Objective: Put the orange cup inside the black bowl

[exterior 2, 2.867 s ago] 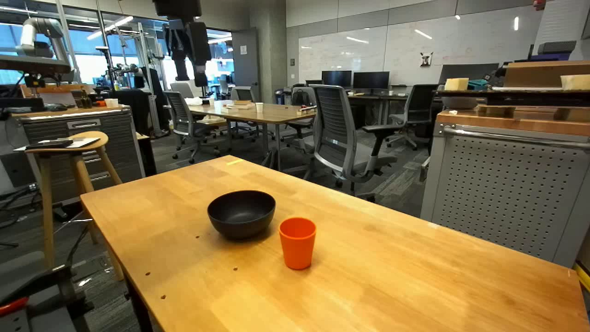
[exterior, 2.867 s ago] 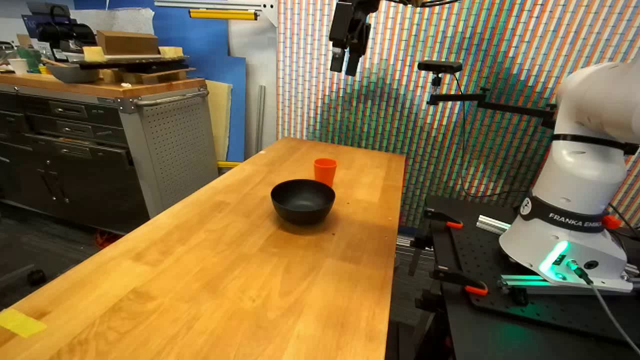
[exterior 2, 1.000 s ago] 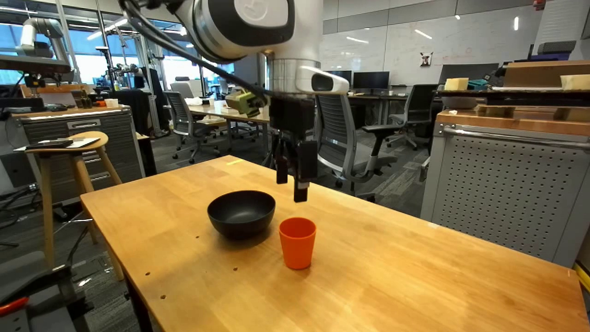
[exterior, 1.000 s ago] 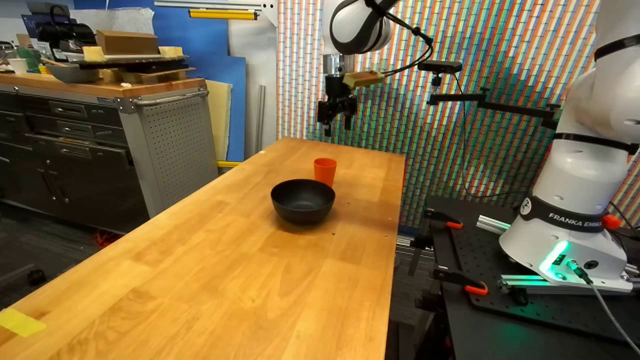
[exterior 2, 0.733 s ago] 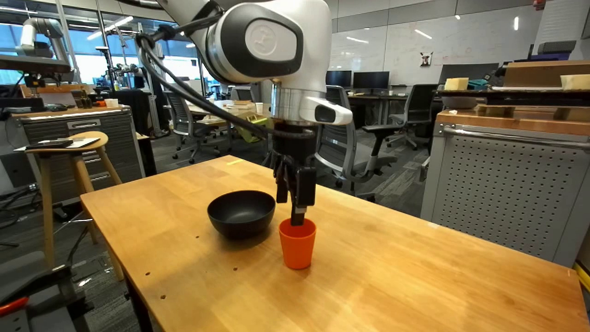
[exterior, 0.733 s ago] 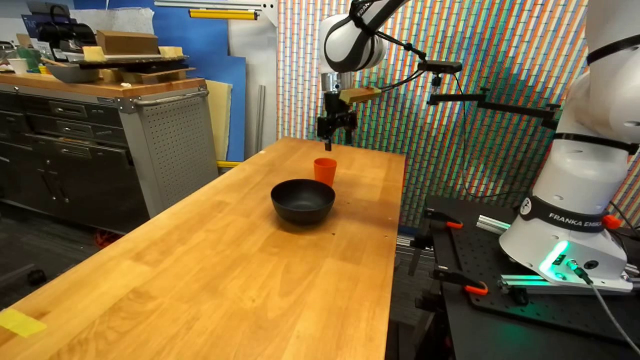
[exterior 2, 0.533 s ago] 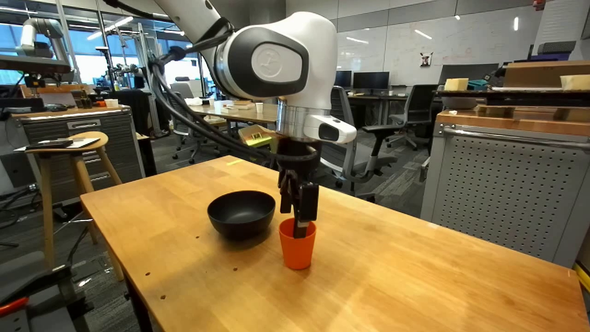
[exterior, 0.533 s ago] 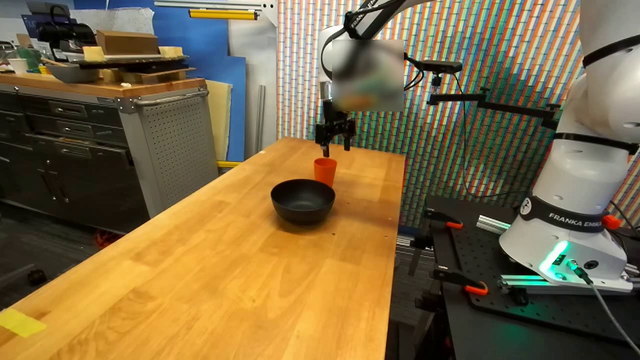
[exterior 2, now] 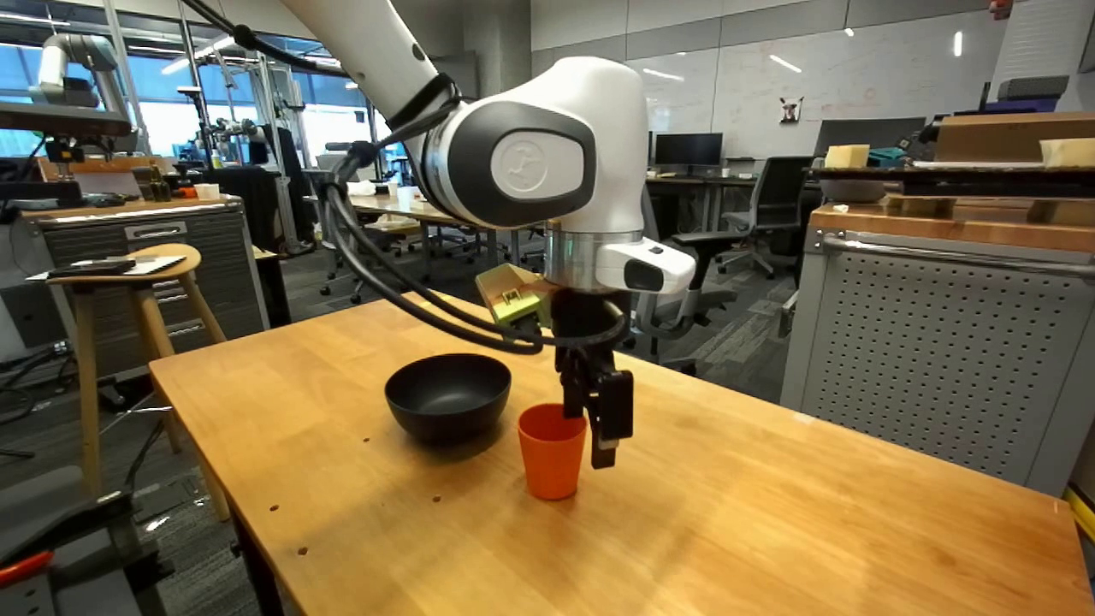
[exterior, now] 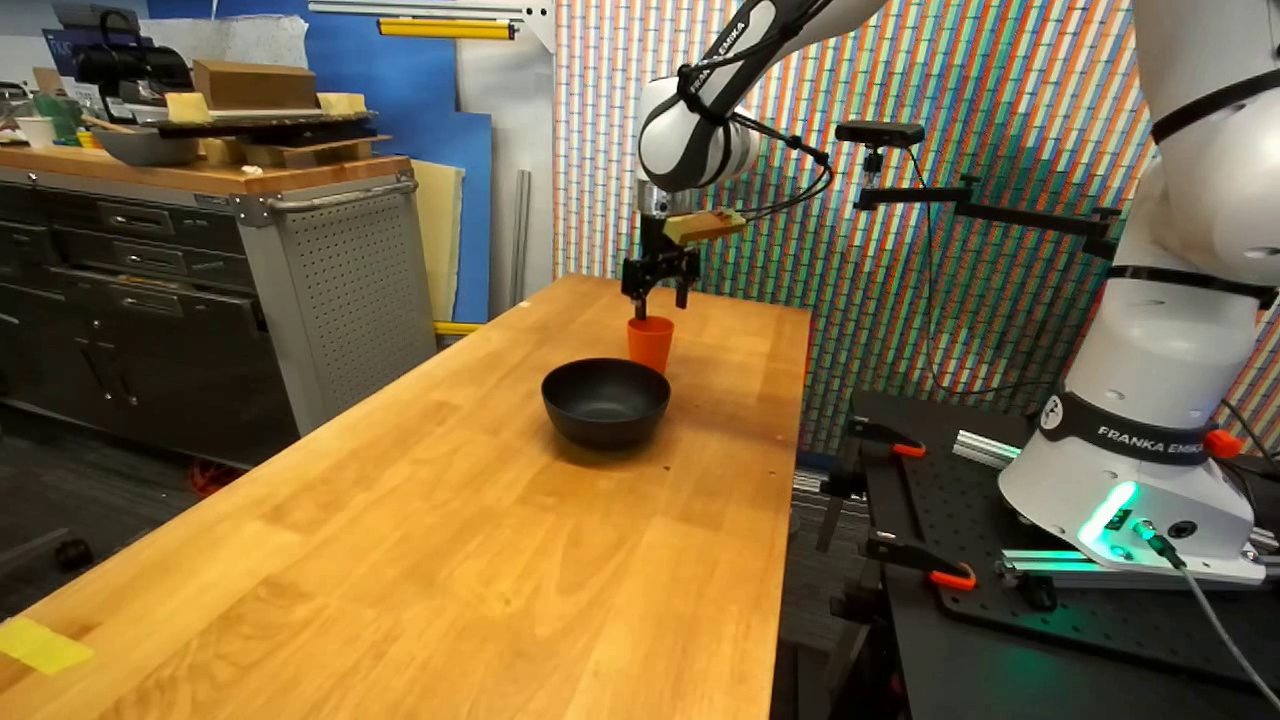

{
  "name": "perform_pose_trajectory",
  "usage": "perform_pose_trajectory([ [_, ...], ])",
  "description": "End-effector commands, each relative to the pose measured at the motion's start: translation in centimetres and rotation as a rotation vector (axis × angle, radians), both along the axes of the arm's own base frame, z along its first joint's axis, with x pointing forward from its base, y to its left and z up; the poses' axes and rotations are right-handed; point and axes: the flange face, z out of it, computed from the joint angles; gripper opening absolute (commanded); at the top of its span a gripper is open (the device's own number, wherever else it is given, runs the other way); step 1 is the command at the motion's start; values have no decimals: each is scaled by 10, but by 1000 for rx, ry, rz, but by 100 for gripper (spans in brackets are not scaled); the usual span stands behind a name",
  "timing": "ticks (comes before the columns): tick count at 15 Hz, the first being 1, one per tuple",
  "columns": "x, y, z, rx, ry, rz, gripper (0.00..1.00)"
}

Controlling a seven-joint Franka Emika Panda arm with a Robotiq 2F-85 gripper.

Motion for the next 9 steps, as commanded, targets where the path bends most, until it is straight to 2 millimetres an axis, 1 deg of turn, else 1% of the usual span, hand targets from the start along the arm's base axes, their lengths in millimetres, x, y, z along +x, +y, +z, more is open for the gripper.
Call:
perform_pose_trajectory([
  [1, 3, -12, -8, -10, -5, -19, 65],
  [6, -11, -6, -17, 26, 51, -36, 26],
  [7, -13, -4, -17, 38, 58, -42, 20],
  [8, -14, -3, -18, 49, 65, -47, 11],
  [9, -15, -2, -16, 60, 65, -53, 8],
])
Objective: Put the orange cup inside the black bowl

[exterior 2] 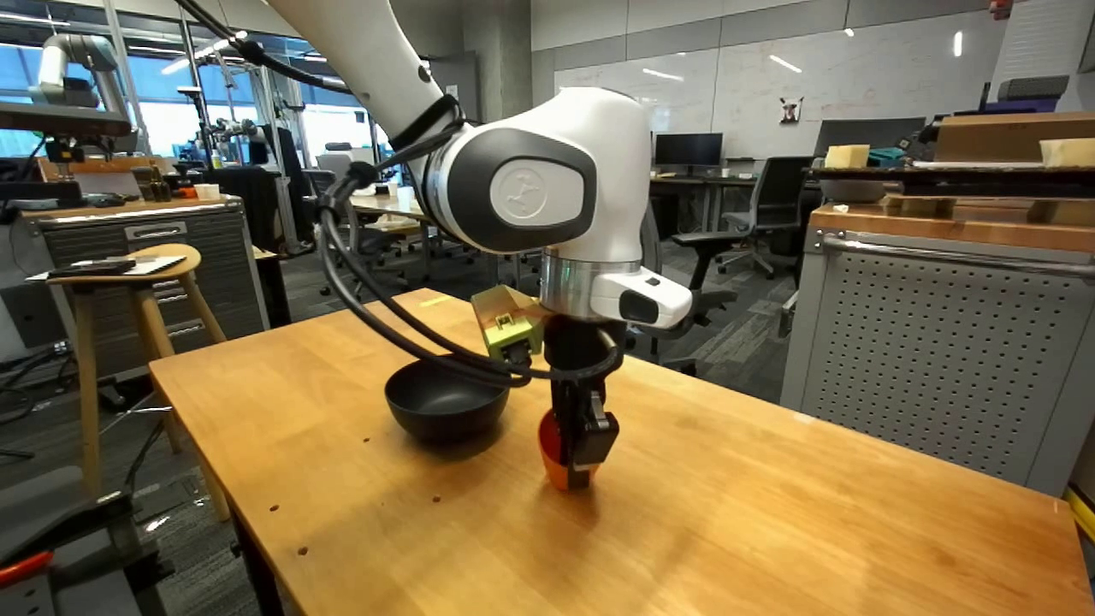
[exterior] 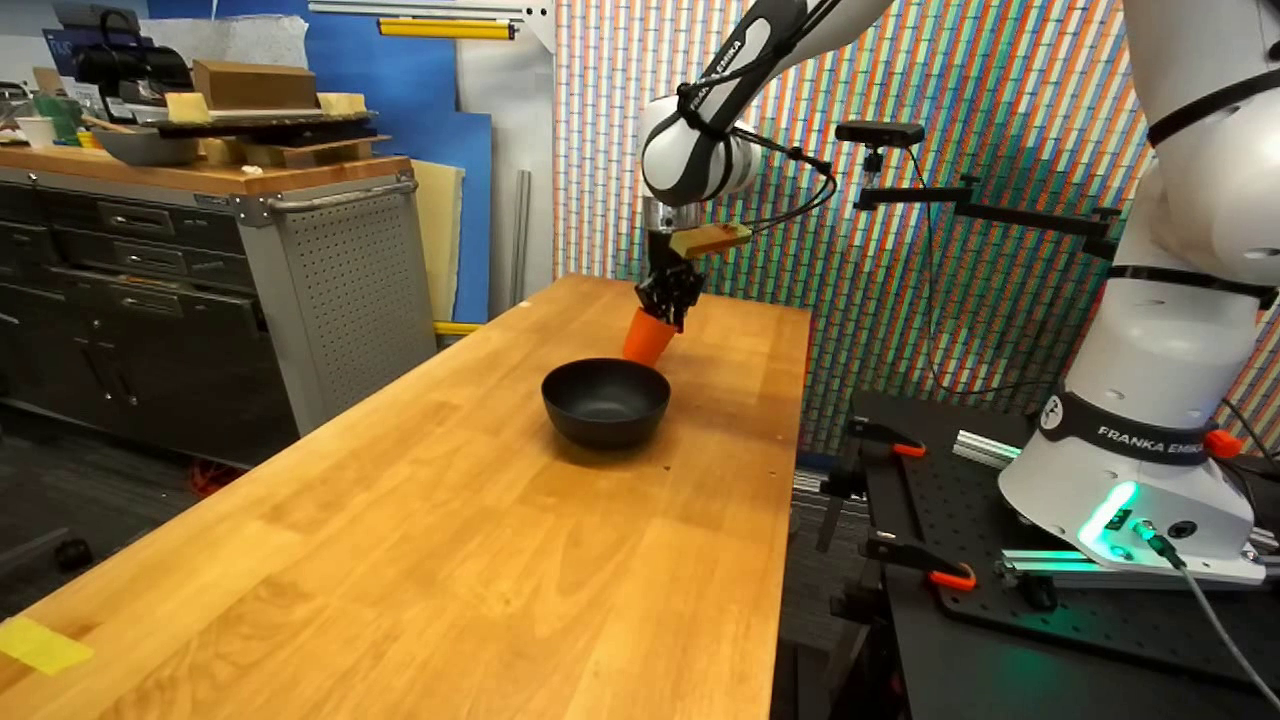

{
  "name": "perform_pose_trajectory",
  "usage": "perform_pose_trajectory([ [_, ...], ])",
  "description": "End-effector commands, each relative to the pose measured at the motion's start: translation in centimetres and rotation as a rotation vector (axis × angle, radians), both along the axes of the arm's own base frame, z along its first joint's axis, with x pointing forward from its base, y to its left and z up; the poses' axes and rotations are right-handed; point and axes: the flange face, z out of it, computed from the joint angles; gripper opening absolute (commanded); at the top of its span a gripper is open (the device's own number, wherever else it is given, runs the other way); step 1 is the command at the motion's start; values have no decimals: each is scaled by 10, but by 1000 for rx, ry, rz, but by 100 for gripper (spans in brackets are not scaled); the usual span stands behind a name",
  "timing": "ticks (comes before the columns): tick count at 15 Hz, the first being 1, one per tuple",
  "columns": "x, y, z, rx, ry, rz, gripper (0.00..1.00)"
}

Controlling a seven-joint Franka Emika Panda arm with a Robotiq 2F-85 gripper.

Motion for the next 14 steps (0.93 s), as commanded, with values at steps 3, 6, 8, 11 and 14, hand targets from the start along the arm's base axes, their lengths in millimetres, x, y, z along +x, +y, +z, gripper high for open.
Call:
perform_pose_trajectory([
  [3, -2, 3, 17, 85, -3, -74, 9],
  [6, 1, 3, 30, 132, -17, -117, 7],
  [8, 4, -1, 35, 146, -29, -138, 6],
  [11, 6, -4, 39, 175, -22, -165, 7],
  [14, 13, -3, 68, 164, -62, -155, 5],
])
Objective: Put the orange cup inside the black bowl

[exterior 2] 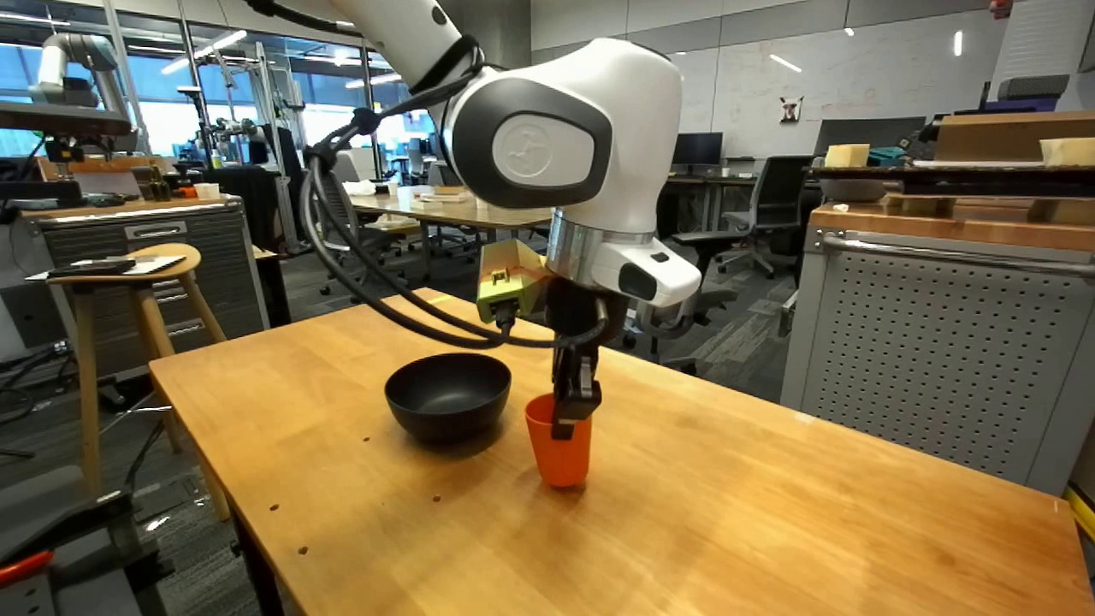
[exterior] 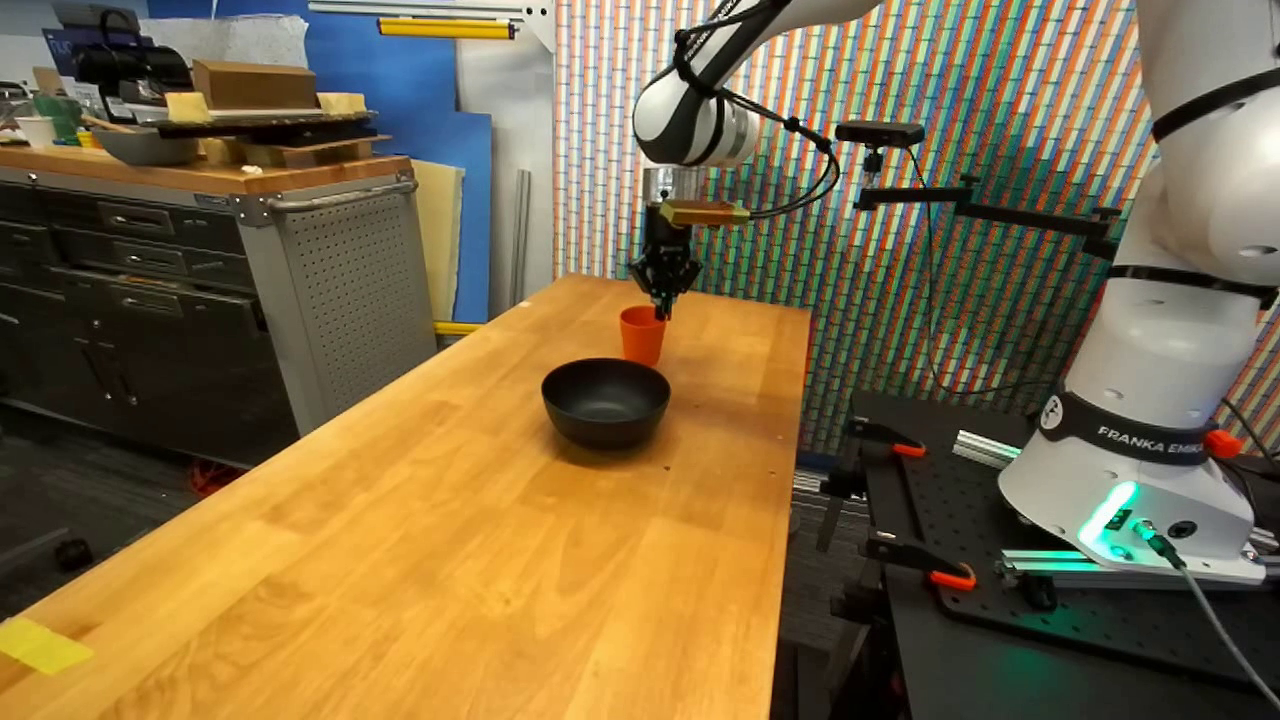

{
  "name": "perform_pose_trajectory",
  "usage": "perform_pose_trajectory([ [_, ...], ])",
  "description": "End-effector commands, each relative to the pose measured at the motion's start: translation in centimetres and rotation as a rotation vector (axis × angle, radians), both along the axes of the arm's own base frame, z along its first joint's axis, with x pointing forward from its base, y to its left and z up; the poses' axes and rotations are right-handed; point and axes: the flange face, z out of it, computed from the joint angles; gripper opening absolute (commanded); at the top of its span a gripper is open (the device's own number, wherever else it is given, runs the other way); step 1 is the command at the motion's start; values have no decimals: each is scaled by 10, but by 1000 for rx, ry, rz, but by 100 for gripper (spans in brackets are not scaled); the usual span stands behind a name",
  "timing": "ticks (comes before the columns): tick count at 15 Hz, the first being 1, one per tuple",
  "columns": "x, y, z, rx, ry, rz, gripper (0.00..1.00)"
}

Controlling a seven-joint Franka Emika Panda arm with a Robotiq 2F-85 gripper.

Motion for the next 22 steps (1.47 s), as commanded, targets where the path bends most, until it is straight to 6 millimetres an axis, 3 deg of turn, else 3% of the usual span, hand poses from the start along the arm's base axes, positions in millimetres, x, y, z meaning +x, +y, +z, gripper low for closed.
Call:
perform_pose_trajectory([
  [1, 10, -1, 46, 14, -52, -9, 4],
  [3, 15, 4, 76, -7, -95, 9, 3],
  [6, 17, 29, 120, -20, -150, 45, 3],
  [9, 13, 62, 141, 12, -140, 95, 3],
  [11, 11, 81, 138, 47, -98, 110, 3],
  [13, 9, 93, 123, 77, -37, 99, 3],
  [18, -2, 105, 60, 120, 72, 95, 2],
  [22, -4, 113, 25, 161, 136, 84, 2],
])
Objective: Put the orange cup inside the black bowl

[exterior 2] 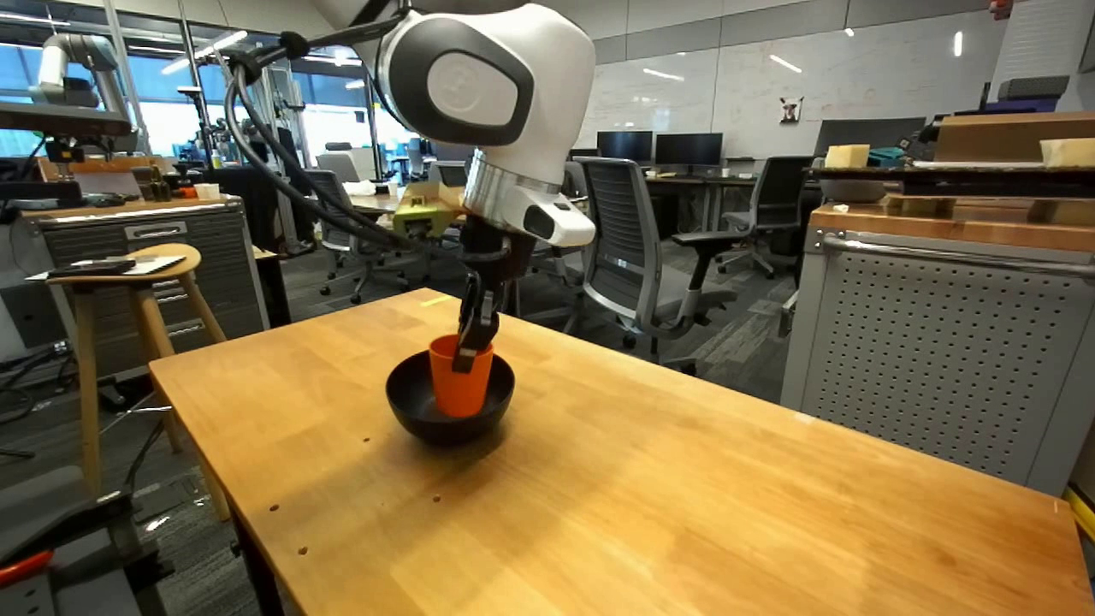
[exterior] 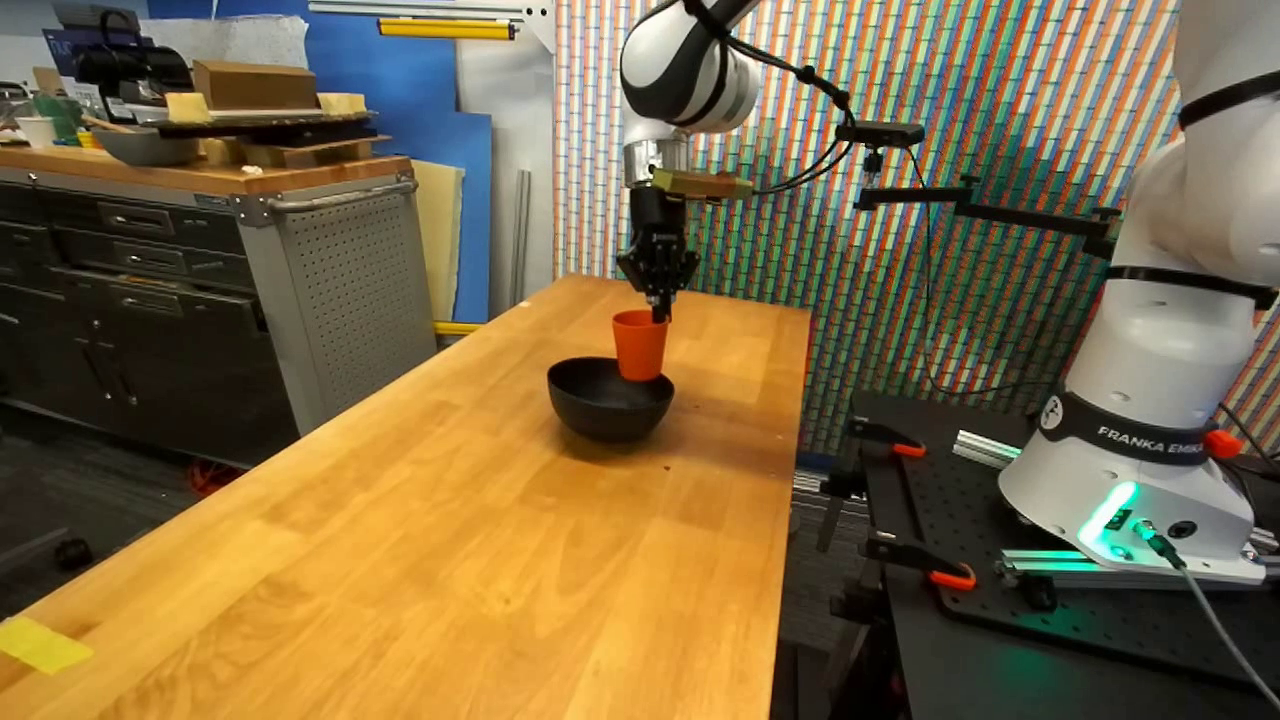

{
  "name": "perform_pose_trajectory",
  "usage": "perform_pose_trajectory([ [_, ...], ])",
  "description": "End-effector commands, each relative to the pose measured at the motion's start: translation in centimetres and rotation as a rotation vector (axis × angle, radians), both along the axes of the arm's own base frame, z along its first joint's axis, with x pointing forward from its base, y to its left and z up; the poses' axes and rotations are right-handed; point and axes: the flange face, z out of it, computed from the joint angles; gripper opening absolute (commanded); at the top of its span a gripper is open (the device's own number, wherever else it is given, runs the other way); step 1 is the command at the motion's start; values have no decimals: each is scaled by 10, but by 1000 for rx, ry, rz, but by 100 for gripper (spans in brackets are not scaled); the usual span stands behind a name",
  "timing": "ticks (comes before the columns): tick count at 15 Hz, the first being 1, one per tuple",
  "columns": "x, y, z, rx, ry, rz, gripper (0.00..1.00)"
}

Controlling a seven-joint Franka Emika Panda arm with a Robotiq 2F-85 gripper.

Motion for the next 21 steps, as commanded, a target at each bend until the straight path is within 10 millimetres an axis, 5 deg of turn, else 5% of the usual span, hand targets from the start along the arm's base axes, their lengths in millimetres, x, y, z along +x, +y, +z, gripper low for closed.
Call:
perform_pose_trajectory([
  [1, 4, 10, -17, 48, 44, -26, 2],
  [9, 8, 30, -33, 97, 36, -19, 3],
  [10, 8, 32, -32, 98, 30, -15, 9],
  [11, 8, 33, -31, 95, 26, -8, 31],
  [13, 7, 34, -25, 79, -2, 4, 35],
  [16, 7, 31, -5, 73, -44, 12, 56],
  [21, 3, 30, 69, 45, -165, 57, 93],
])
